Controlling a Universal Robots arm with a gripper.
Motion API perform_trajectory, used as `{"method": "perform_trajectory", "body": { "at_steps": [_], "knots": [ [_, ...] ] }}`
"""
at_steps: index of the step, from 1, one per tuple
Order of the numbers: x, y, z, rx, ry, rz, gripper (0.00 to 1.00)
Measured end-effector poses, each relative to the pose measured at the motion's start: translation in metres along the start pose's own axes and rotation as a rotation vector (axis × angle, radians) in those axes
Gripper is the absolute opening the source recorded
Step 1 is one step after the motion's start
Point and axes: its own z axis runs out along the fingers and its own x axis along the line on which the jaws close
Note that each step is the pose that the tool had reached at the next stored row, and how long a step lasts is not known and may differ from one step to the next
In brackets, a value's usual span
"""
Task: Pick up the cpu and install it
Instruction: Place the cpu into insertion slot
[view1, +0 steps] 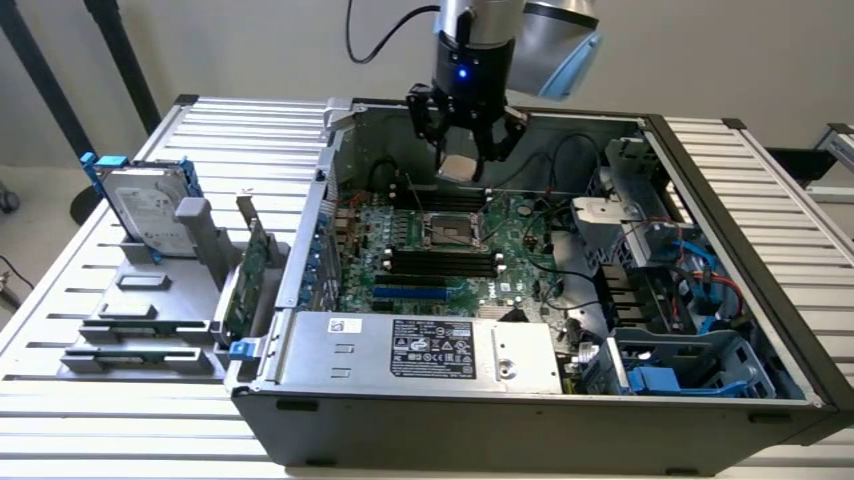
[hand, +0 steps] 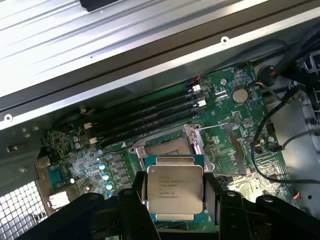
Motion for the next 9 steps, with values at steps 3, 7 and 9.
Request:
{"method": "perform_trajectory", "body": {
  "at_steps": [3, 7, 9],
  "knots": [
    [0.0, -0.0002, 0.0024, -0.0007, -0.0035, 0.054, 0.55],
    [-0.0001, -0.0004, 0.0057, -0.0017, -0.0082, 0.127, 0.55],
    [-0.0001, -0.0005, 0.0074, -0.0023, -0.0106, 0.164, 0.55]
  ]
}}
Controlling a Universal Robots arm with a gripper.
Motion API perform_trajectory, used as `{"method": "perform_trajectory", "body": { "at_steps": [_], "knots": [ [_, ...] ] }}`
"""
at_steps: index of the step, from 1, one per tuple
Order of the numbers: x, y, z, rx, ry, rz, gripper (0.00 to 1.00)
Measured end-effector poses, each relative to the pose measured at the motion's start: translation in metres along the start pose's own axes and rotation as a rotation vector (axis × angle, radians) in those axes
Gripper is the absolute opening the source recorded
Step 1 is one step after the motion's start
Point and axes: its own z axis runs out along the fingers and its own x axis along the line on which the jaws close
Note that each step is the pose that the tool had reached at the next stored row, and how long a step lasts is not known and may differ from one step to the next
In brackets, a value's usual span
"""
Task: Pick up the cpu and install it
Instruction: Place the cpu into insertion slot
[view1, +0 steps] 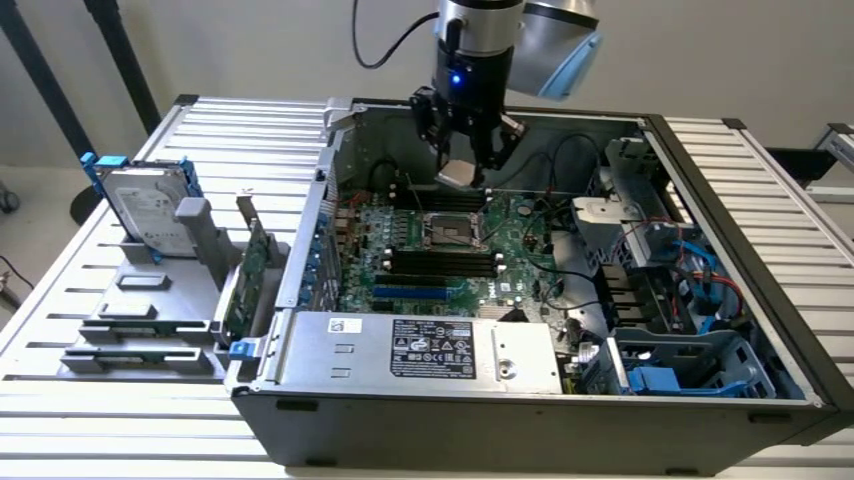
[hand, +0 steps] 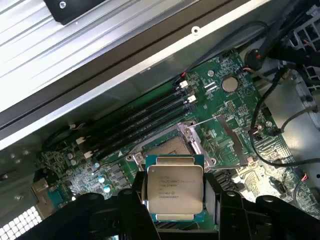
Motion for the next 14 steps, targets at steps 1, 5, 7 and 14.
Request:
{"method": "perform_trajectory", "body": {
  "at_steps": [1, 5, 7, 14],
  "knots": [
    [0.0, 0.0, 0.0008, -0.0003, -0.0012, 0.018, 0.55],
    [-0.0001, -0.0003, 0.004, -0.0013, -0.0059, 0.09, 0.55],
    [-0.0001, -0.0004, 0.0056, -0.0018, -0.0082, 0.127, 0.55],
    [-0.0002, -0.0007, 0.0104, -0.0036, -0.0167, 0.258, 0.55]
  ]
}}
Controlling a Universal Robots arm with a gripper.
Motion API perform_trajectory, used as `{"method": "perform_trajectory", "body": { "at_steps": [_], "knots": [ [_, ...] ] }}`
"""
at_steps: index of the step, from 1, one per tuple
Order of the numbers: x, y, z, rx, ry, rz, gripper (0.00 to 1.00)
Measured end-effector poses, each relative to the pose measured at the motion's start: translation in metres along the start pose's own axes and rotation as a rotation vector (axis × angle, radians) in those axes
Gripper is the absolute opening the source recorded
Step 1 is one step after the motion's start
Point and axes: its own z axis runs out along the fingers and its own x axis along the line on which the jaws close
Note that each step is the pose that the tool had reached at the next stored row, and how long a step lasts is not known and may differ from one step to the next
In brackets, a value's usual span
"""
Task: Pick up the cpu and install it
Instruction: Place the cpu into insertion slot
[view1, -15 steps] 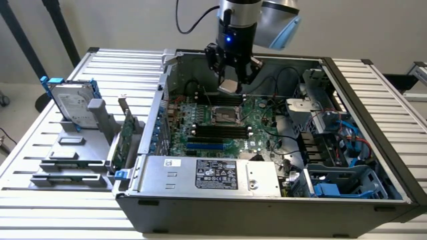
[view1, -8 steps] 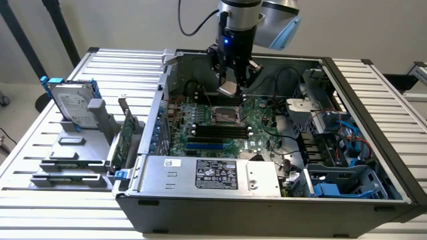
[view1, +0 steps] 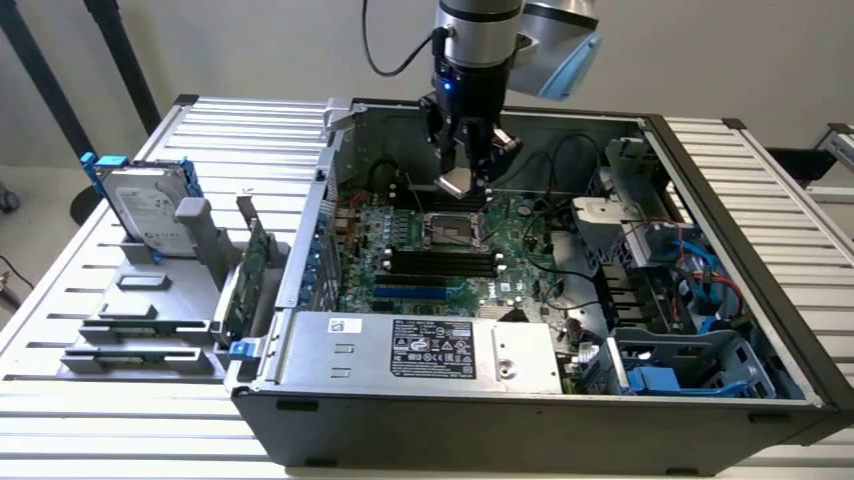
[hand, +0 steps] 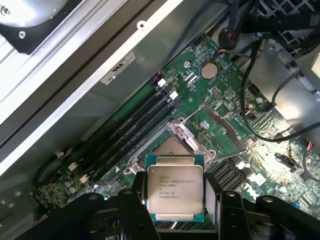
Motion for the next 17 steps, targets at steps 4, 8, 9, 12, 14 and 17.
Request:
{"method": "perform_trajectory", "body": {
  "at_steps": [4, 8, 9, 12, 14, 17],
  "knots": [
    [0.0, -0.0002, 0.0025, -0.0012, -0.0048, 0.075, 0.55],
    [0.0, -0.0003, 0.0052, -0.0022, -0.0095, 0.148, 0.55],
    [0.0, -0.0004, 0.0059, -0.0023, -0.0107, 0.166, 0.55],
    [0.0, -0.0005, 0.0081, -0.0033, -0.0142, 0.221, 0.55],
    [0.0, -0.0006, 0.0096, -0.0038, -0.0165, 0.257, 0.55],
    [0.0, -0.0008, 0.0119, -0.0045, -0.0201, 0.311, 0.55]
  ]
}}
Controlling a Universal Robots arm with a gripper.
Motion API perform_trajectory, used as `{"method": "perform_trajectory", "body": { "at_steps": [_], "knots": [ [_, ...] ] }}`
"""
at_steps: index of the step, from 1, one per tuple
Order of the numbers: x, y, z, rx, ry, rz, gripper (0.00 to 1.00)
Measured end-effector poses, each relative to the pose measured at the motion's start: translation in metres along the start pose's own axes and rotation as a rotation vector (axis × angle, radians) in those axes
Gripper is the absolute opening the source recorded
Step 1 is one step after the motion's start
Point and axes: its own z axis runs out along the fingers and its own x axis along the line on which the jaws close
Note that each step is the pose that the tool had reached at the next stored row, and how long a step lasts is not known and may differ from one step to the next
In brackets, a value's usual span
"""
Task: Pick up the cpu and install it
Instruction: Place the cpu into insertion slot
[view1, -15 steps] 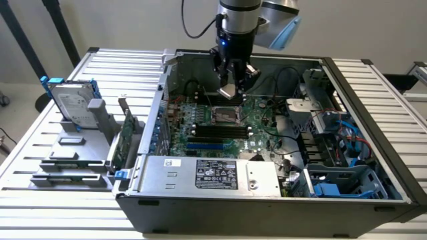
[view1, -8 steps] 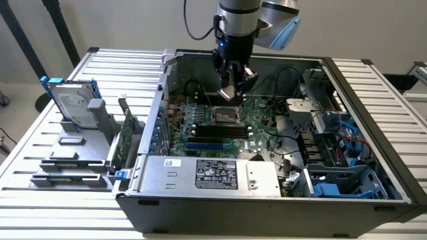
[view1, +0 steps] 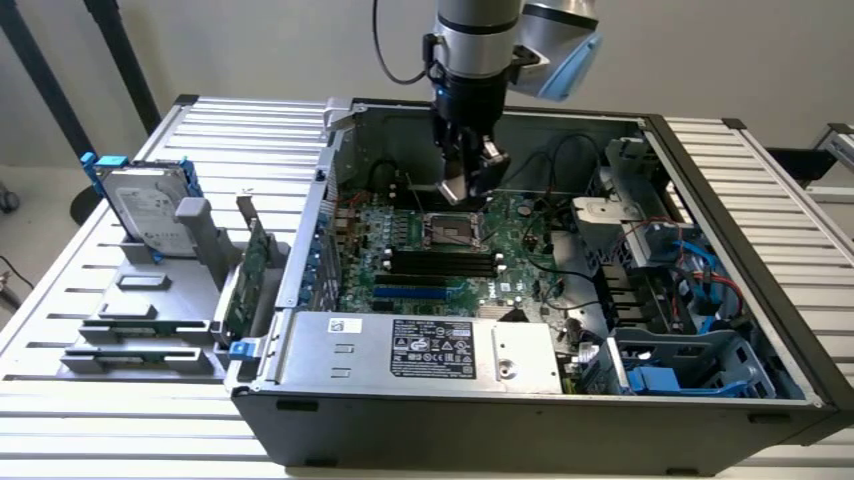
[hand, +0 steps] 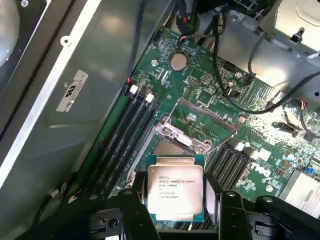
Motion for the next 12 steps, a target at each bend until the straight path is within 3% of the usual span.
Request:
{"method": "perform_trajectory", "body": {
  "at_steps": [12],
  "knots": [
    [-0.0001, -0.0006, 0.0097, -0.0032, -0.0141, 0.218, 0.55]
  ]
}}
